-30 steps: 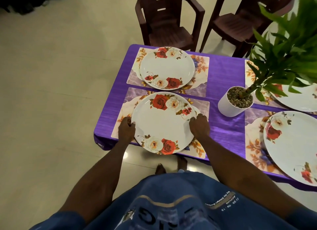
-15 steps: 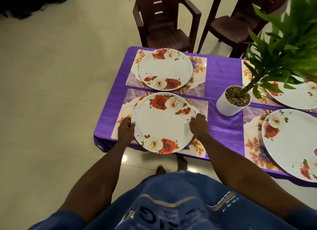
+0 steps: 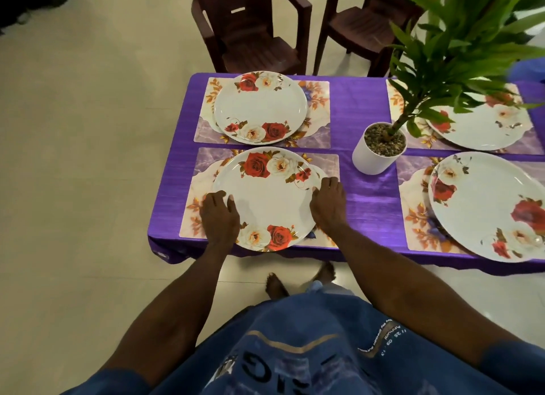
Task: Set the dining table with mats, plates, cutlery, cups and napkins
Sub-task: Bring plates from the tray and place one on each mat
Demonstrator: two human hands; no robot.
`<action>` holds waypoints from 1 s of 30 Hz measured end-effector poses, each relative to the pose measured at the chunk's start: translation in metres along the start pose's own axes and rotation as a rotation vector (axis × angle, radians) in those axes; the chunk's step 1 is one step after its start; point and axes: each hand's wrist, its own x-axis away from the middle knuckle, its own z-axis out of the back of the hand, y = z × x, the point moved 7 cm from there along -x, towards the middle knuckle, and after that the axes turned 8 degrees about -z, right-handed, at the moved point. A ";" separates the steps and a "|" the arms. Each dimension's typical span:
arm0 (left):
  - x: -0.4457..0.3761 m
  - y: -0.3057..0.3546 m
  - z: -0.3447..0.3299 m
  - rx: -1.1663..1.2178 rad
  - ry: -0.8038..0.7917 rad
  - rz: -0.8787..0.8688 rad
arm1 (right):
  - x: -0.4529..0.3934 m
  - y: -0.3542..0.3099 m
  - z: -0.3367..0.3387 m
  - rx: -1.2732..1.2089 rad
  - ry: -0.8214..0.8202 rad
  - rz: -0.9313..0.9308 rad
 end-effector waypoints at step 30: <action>0.305 0.558 -0.184 0.343 -0.510 -1.221 | 0.139 0.505 0.185 -0.068 0.263 -0.587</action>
